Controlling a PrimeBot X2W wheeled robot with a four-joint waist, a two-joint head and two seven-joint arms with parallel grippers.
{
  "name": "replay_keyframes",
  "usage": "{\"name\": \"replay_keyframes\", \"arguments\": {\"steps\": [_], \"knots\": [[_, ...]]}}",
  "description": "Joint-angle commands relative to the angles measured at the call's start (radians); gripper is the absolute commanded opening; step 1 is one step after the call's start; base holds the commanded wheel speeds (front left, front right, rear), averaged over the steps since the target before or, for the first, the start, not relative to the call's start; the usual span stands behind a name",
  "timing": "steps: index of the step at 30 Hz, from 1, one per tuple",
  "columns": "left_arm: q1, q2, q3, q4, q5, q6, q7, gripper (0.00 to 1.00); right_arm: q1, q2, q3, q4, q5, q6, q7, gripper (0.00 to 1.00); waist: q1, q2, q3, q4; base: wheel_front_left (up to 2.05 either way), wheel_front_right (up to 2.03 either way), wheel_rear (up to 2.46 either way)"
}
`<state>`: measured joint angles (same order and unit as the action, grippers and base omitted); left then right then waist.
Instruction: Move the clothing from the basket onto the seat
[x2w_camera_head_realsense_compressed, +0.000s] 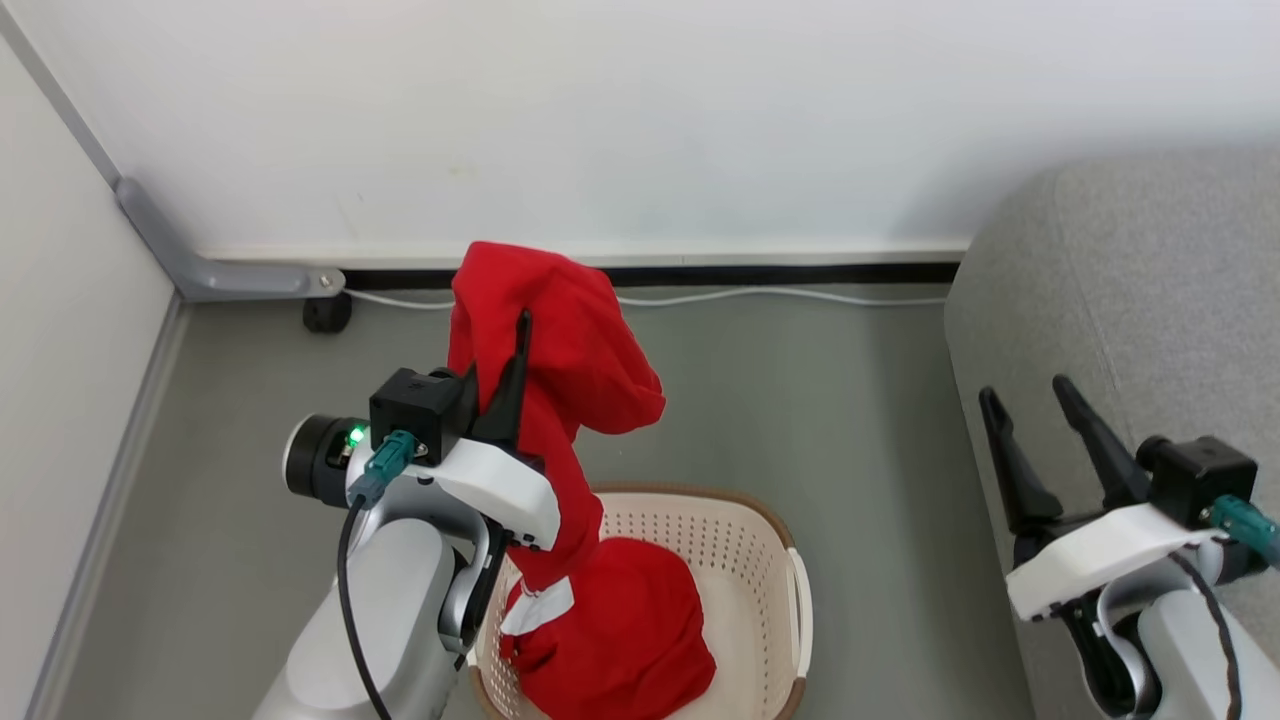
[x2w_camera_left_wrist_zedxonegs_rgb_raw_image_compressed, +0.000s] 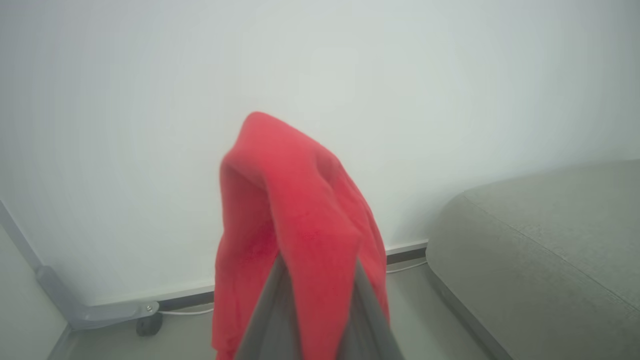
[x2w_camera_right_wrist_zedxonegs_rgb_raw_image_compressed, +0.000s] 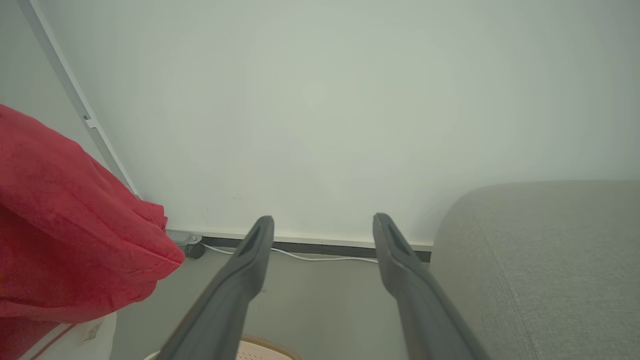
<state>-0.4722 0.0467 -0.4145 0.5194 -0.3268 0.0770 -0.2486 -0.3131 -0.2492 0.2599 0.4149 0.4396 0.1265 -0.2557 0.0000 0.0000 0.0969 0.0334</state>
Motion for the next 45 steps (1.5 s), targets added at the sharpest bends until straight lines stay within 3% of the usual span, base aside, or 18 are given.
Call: {"name": "replay_keyframes", "arguments": {"steps": [1, 11, 21, 25, 31, 37, 45], "knots": [[-0.013, 0.021, 0.046, -0.051, 0.026, -0.017, -0.013, 0.0, 0.015, 0.002, 0.01, -0.008, -0.012, 0.004, -0.006, 1.0, 0.0, 0.0, -0.048, 0.016, 0.0, 0.0, 0.0], [-0.093, 0.038, 0.075, -0.195, 0.077, -0.06, -0.013, 0.0, 0.058, 0.041, 0.001, 0.024, -0.033, 0.004, -0.006, 1.0, 0.0, 0.0, -0.091, 0.019, 0.0, 0.0, 0.0], [-0.137, 0.039, 0.051, -0.267, 0.09, -0.056, 0.011, 0.0, 0.057, 0.052, 0.013, 0.019, -0.031, 0.004, -0.006, 1.0, 0.0, 0.0, -0.087, 0.012, 0.0, 0.0, 0.0], [-0.137, 0.034, 0.037, -0.276, 0.09, -0.048, 0.012, 0.0, 0.037, 0.046, 0.089, -0.028, -0.004, 0.004, -0.006, 1.0, 0.0, 0.0, -0.076, 0.009, 0.0, 0.0, 0.0], [-0.142, 0.018, -0.002, -0.259, 0.08, -0.043, 0.004, 0.0, -0.022, 0.024, 0.319, -0.154, 0.06, 0.004, -0.006, 1.0, 0.0, 0.0, -0.061, 0.012, 0.0, 0.0, 0.0], [-0.159, 0.007, -0.056, -0.227, 0.056, -0.029, -0.007, 0.0, -0.098, 0.013, 0.477, -0.289, 0.118, 0.004, -0.006, 1.0, 0.0, 0.0, -0.049, 0.027, 0.0, 0.0, 0.0], [-0.19, 0.004, -0.16, -0.229, -0.01, -0.004, -0.012, 0.0, -0.152, 0.028, 0.549, -0.221, 0.084, 0.004, -0.006, 1.0, 0.0, 0.0, -0.042, 0.056, 0.0, 0.0, 0.0]]}}
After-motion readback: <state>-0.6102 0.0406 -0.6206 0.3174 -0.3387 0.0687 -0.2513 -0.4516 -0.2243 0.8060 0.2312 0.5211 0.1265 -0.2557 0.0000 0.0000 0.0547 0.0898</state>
